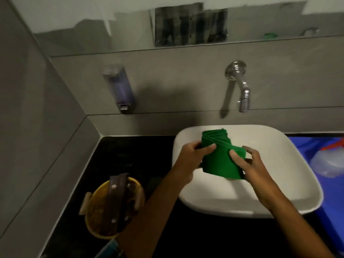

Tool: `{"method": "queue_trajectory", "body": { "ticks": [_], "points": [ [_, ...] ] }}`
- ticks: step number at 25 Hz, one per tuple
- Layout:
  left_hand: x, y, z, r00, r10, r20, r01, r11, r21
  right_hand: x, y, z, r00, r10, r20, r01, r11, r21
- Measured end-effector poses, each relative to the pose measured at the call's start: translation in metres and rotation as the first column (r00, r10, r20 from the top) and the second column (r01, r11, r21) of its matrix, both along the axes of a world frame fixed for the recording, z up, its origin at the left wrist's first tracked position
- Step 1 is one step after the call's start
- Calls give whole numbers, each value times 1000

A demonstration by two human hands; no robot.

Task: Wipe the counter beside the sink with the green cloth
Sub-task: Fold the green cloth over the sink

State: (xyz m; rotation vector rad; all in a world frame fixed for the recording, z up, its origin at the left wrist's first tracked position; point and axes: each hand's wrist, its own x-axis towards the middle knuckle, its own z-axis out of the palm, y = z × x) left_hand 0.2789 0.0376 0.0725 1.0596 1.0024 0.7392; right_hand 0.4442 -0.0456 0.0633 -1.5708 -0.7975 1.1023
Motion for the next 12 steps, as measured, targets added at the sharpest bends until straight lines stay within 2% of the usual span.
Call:
{"method": "queue_trajectory", "body": {
  "ticks": [1,2,3,6,7,9,10,12],
  "points": [
    [32,-16,-4,998,-45,36,47,998,-46,32,-12,-1,986,-24,-165,24,1000,-1],
    [64,-31,-10,997,-63,39,66,996,-59,64,-26,-5,972,-74,-224,79,997,14],
    [97,-46,-18,998,-63,-15,63,998,-22,95,-41,-10,970,-140,-200,147,989,17],
    [195,-96,-36,946,-12,-325,96,965,243,177,-94,-26,945,-325,43,325,946,2],
    [222,-111,-44,926,-28,-376,161,932,325,199,-108,-32,927,-340,159,345,939,-2],
    [279,-144,-57,858,-162,-487,387,828,406,249,-138,-42,841,-298,451,345,939,-22],
    [300,-158,-61,774,-225,-592,523,754,398,272,-150,-51,789,-246,563,340,938,-67],
    [333,-181,-74,585,-287,-759,721,612,325,304,-169,-67,717,-153,680,341,928,-151]
  ]
}}
